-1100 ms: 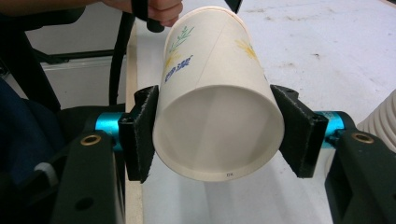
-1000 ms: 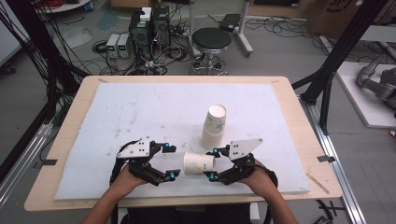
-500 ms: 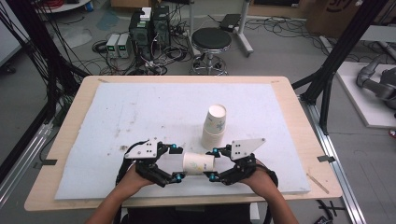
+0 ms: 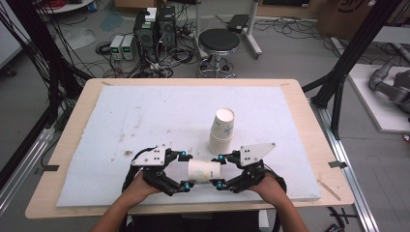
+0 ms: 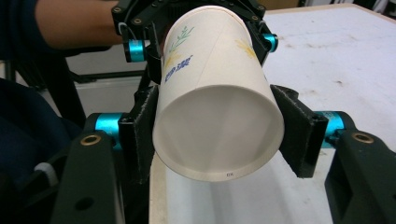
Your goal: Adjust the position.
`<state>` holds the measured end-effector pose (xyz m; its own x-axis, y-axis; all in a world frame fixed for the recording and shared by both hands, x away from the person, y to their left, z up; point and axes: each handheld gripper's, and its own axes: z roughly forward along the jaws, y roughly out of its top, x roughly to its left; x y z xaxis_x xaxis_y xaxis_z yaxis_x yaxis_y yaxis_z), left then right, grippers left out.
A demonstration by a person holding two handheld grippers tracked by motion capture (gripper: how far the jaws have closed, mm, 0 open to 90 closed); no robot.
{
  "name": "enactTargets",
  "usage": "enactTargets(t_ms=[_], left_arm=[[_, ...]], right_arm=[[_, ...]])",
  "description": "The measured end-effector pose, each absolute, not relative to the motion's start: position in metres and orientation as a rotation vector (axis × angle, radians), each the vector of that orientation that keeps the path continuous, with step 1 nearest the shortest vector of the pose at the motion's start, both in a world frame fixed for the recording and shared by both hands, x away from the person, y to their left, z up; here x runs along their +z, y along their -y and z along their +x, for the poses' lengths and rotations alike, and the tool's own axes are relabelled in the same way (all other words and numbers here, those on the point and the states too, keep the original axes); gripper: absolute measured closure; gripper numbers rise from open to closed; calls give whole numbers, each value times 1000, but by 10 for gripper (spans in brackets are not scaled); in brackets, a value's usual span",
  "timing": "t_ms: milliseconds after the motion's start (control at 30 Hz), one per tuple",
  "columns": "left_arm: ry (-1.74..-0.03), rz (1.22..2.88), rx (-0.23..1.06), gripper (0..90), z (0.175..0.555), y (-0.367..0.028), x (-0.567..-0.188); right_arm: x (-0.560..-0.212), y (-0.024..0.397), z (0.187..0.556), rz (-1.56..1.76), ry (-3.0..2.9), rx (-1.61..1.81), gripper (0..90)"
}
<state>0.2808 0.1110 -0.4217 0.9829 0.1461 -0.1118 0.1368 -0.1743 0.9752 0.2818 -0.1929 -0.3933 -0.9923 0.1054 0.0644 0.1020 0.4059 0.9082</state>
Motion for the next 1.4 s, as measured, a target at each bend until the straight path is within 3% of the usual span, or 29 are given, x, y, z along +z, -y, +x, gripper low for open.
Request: enactTargets(t_ms=[733,1100,1400], left_arm=[[-183,1754,-14,336,279,-114,-416],[-219,1808,-11,346,279,-122,-404],[-231,1960,10,345,280,-126,-386]], right_arm=[[-399,191,285,233,-2666,1766,371],[-394,190,283,288,-2635,1737,224],[-386,185,281,279,-2612,1618,217]])
